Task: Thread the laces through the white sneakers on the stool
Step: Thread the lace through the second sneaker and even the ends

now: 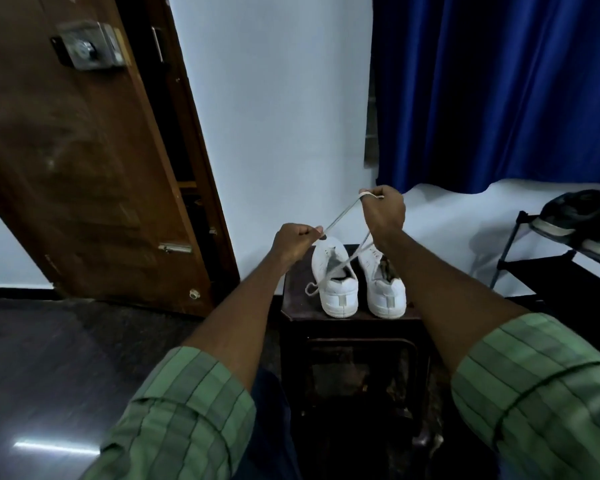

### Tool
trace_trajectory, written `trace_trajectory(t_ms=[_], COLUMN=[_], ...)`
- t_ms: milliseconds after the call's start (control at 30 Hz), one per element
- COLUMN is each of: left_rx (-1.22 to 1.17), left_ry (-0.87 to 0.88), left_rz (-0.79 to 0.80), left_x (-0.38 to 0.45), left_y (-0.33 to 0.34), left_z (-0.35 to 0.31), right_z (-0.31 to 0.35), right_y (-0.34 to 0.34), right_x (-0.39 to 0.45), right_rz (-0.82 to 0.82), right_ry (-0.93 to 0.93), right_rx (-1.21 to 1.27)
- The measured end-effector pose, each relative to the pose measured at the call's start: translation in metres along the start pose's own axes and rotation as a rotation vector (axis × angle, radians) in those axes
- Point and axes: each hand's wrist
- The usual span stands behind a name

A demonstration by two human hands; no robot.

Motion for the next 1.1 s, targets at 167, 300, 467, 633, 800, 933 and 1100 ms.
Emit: trace_trajectory(t_ms=[167,300,467,633,800,933,1100], left_rx=[-0.022,-0.028,-0.020,0.078,0.314,0.158,0.099], left_ry=[0.013,0.001,-0.093,-0.219,-0.199,-0.175,-0.082], left_rz=[0.038,-0.021,-0.158,-0.258,-0.216,-0.222,-0.147], left_x=[0.007,0.021,0.041,0.061,0.067,0.072,0.075], left_y=[0.026,0.046,0.069,0.066,0.061,0.069,0.086], left_z=[-0.013,-0.021,-0.031,-0.035,-0.025,-0.027,-0.023], right_z=[0.012,0.018,0.005,-0.032,-0.037,-0.020,-0.025], right_y=[-0.021,-0.024,-0.015,-0.021,-0.031,-0.035,-0.023], right_x=[0.038,0.061,0.071,0.078,0.095,0.112,0.115], right_rz=[-0.028,0.029,0.240,0.363,0.167,0.007,0.030], right_ry=[-0.224,-0.438,-0.330,-0.051,-0.182,-0.502,-0.852], right_rx=[-0.126,-0.381,-0.387,-0.340,-0.424,-0.454,-0.577])
Point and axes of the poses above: each hand's wrist, its own x-axis towards the middle knuckle, its own y-axis out of the palm, z = x × y, and after that the axes turned 9 degrees about -y, right-handed
